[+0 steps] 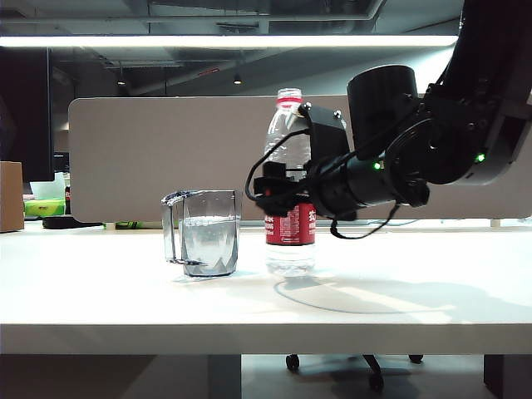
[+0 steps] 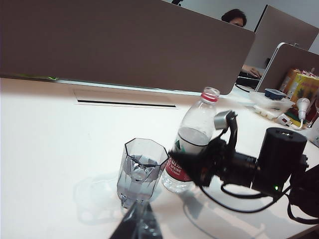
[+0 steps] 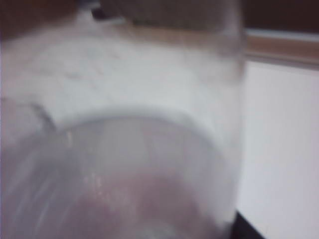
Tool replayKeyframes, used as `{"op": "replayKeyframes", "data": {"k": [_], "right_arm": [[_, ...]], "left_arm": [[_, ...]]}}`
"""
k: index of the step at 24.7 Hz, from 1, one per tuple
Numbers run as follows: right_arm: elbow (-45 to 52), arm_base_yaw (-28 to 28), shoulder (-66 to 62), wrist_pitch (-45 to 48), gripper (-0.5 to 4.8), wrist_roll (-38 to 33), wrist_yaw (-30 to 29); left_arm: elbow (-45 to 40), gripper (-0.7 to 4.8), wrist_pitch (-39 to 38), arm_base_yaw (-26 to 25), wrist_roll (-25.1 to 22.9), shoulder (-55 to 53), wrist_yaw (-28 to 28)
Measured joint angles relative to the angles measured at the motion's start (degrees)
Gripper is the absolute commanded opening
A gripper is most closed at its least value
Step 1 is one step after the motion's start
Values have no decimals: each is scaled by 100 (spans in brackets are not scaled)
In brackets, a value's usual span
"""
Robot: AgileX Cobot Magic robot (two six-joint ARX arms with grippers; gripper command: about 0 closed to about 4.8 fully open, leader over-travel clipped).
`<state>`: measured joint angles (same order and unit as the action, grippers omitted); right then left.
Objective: Pick up the mineral water bottle on the table and pour water into the mug until it's half full.
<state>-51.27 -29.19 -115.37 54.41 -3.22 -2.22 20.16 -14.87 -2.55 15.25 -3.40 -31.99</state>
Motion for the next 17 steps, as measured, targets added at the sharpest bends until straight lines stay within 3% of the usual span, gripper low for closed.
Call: {"op": "replayKeyframes", "data": {"k": [9,10,13,17], "right_arm": [[1069,-7,824,-245,440,-15,-20],[1250,-7,1012,-243,418,-17,15],[1904,-4,1766,-286,-6,-22,66],[2780,-15,3145,-282,-8,0,59]], "left_arm": [[0,-5,-13,0,0,0,0],[0,-5,-13,0,0,0,0],[0,-5,-20,0,0,0,0],[0,-5,-24,0,0,0,0]]}}
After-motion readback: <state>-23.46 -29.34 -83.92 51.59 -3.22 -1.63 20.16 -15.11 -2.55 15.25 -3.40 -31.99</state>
